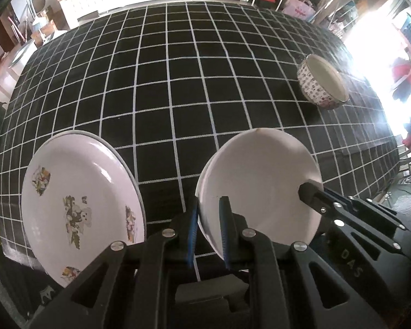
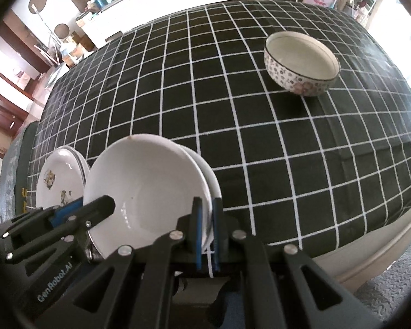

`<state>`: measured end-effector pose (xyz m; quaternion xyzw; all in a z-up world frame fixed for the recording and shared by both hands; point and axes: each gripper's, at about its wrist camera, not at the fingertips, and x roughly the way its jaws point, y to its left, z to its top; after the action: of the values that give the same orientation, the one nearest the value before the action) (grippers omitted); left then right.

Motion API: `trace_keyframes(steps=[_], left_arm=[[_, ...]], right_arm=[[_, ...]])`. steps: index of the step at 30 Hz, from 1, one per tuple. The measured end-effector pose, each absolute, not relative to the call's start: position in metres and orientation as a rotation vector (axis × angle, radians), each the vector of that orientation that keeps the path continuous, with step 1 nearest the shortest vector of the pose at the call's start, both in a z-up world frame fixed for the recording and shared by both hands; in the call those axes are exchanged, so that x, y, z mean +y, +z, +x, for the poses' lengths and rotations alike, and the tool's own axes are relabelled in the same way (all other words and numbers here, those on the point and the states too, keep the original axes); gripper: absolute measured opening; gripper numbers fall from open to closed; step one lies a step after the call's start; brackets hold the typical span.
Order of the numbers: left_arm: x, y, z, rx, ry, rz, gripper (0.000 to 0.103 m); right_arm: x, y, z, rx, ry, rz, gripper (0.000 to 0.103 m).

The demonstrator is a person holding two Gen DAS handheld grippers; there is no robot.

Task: Organize plates and bowls
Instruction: 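Carry the pink-flower bowl with both tools and lower it into the plain white bowl, then open both tools and withdraw from the nested bowls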

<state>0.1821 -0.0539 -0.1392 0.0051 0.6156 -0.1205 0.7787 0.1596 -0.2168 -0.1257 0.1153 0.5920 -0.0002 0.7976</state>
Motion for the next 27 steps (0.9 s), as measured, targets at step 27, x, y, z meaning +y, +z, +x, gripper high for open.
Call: trace_keyframes(steps=[27], left_arm=[[-0.054,-0.128,0.175,1.303,-0.257,0.012,0.013]], right_arm=[[-0.219,-0.109,0.156,1.216,-0.025,0.215,0.01]])
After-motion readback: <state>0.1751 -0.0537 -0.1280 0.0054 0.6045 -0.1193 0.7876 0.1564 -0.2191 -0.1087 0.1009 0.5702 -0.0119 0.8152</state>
